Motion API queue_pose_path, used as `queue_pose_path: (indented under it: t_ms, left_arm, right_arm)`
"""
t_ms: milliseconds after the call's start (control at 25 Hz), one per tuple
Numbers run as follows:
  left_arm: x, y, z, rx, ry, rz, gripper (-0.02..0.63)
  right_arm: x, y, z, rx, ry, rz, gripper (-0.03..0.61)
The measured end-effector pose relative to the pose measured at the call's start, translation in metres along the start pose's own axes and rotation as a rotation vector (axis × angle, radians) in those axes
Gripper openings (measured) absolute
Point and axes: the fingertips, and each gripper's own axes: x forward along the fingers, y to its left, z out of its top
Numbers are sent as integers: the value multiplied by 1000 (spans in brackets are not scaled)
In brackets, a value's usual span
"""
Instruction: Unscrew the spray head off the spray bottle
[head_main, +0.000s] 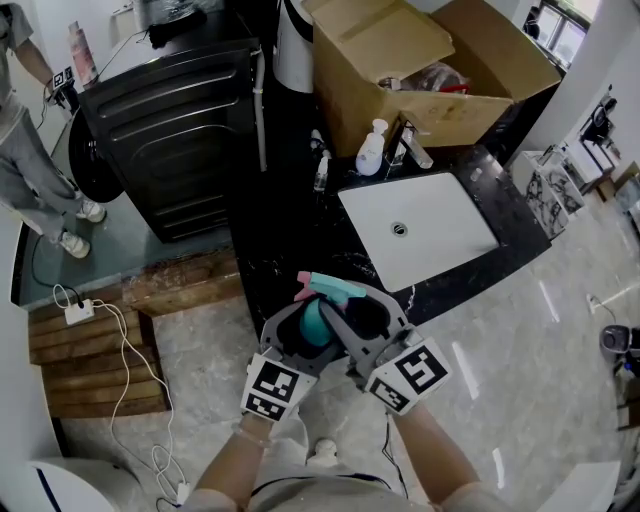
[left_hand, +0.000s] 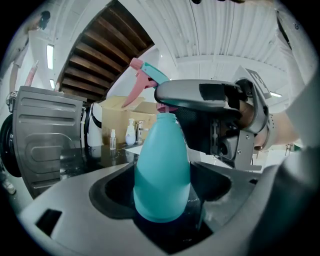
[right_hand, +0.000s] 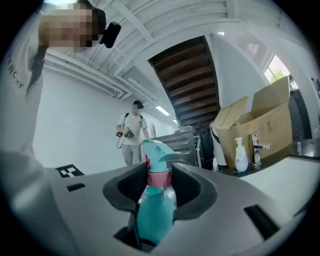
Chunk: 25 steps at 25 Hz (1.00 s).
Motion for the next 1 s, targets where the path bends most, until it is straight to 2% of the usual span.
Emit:
queue_pose_path:
  t_ms: [400,1000]
  left_arm:
    - [1,2,0,-8,5,6,351]
    - [-9,5,-2,-37,-6,23,354]
  right_arm:
    - [-3,-4,25,86,-93,29,156]
    - [-12,-7,74,99,-201,48,156]
